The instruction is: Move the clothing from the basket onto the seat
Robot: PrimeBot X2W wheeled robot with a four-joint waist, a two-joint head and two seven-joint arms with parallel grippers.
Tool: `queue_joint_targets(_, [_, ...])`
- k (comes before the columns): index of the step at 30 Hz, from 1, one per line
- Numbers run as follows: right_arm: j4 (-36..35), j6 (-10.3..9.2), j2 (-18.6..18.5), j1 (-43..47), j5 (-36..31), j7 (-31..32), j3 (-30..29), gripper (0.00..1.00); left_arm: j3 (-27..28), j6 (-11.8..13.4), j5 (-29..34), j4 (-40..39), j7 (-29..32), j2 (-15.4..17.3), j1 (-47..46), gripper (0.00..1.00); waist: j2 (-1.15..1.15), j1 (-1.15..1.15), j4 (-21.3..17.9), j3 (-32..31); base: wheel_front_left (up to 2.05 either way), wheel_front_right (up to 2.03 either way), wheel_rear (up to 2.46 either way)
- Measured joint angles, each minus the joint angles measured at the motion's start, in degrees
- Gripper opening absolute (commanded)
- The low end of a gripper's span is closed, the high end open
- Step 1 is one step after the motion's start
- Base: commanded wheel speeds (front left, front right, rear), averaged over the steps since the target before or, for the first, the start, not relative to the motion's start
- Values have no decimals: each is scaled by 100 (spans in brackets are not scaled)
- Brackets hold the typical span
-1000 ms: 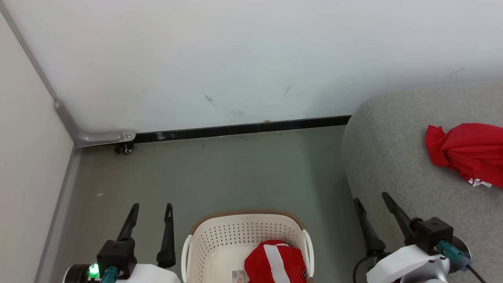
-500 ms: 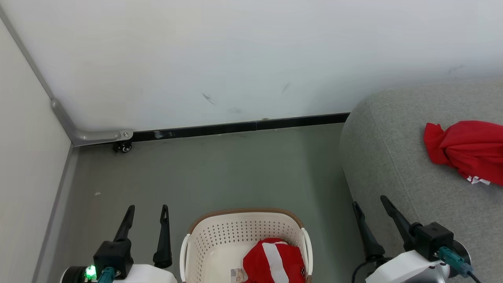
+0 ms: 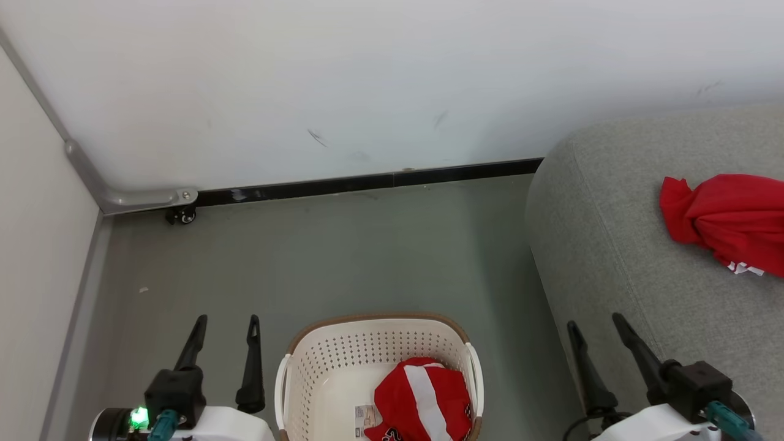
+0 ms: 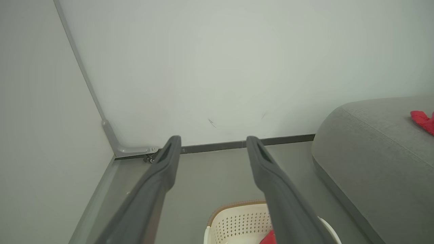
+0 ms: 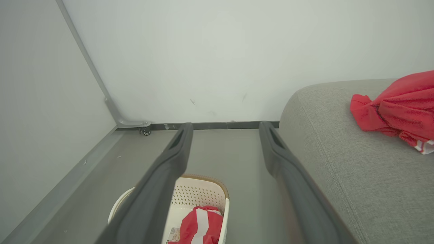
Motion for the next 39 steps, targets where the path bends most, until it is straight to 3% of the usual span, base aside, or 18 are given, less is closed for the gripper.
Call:
queue_joint_targets(18, [-713,0,37,233,-62,-64,-801,100,-583,-416,234,220,8,-143,-736,100,0,0,-244,591,0,0,0])
queue_joint_targets(39, [-1212,0,57,46,126,-296,-912,100,-947,-656,597,600,160,-218,-1667,100,0,0,-739,1733,0,0,0])
